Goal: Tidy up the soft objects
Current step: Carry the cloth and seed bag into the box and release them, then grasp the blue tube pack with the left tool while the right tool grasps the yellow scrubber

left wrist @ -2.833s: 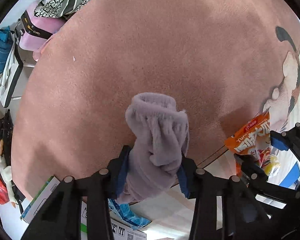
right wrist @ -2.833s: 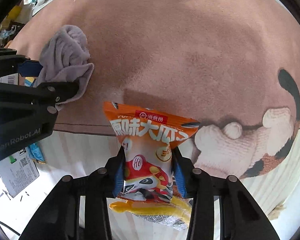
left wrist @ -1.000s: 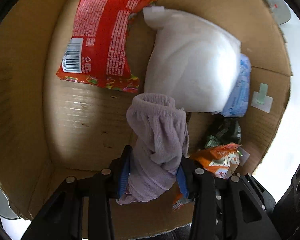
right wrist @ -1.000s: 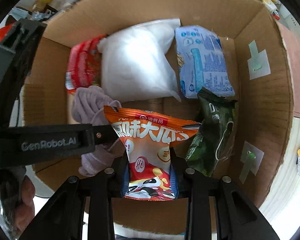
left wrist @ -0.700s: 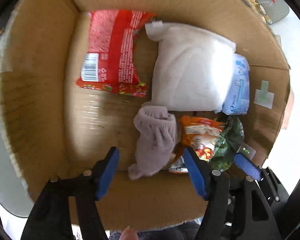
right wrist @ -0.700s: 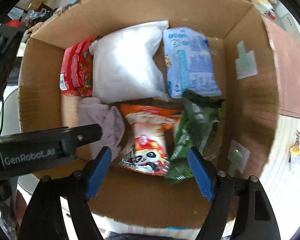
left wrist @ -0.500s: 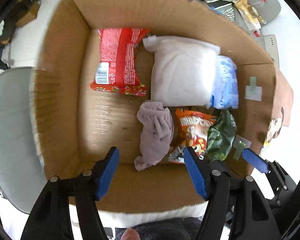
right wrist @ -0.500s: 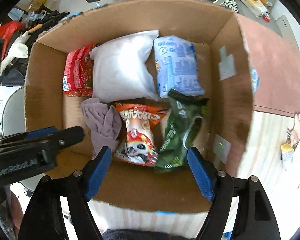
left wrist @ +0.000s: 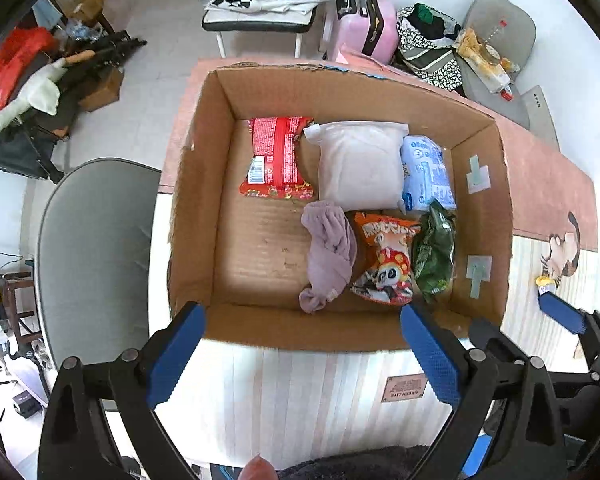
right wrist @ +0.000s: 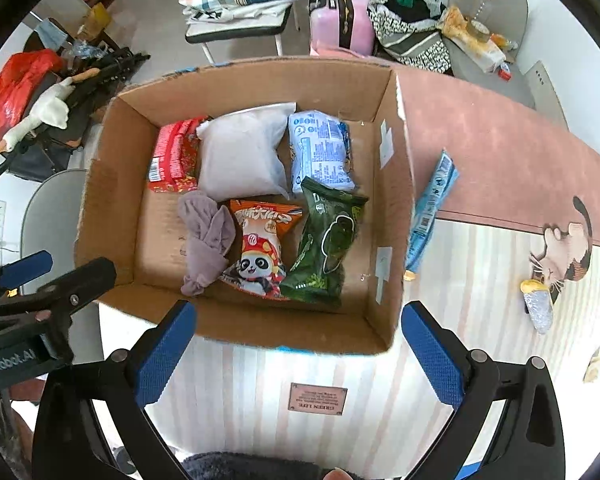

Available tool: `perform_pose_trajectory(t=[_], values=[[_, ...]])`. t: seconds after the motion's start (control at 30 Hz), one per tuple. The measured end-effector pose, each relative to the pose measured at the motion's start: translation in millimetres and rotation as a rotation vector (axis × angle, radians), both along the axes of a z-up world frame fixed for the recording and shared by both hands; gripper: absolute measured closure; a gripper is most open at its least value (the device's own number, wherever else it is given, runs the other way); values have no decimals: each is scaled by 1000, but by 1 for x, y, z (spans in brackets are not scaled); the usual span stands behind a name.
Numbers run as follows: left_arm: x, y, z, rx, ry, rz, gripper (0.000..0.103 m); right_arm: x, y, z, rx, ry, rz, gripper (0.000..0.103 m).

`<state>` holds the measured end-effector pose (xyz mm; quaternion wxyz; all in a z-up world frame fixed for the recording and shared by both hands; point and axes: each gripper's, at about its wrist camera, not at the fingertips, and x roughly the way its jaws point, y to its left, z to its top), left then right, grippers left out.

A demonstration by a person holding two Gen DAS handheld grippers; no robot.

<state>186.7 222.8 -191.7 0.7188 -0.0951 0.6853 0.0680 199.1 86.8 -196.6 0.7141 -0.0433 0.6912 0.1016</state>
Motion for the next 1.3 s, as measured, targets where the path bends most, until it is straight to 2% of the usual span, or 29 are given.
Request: perform_pose_trajectory(t=[0.1,0.2,0.33,0.43,0.5,0.6,0.7,0.83,0.97,1.17,1.27,1.3], values=[[-8,-10,11,8,-19,1,3,-9,-9,9,31,-9,2,0],[-9,-30,29,53,-68,-27,3,-14,-25,20,63,-24,-16,0],[10,-86,52,118,-143,-155,3,-13,-77,31,88,-36,-80,0],[37,-140,51,151,-148,-263,3,-7,-128,35,57,-44,-131,0],[56,-175,43,146,-132,-325,3,2,-174,34,7,-52,-174,0],[91,-241,17,168,-79,-444,3,15,-230,22,-47,-29,-230,0],[123,-305,-18,232,-32,-566,3,29,-287,-1,-92,12,-282,0],[160,-367,-74,254,92,-653,3,44,-335,-40,-148,83,-299,0],[181,-394,-123,283,207,-690,3,54,-356,-83,-157,166,-279,0],[191,-406,-187,343,334,-709,3,59,-360,-137,-229,262,-163,0],[194,-404,-203,344,373,-690,3,61,-363,-157,-249,294,-127,13],[194,-403,-206,337,382,-682,3,61,-366,-163,-240,308,-133,25]])
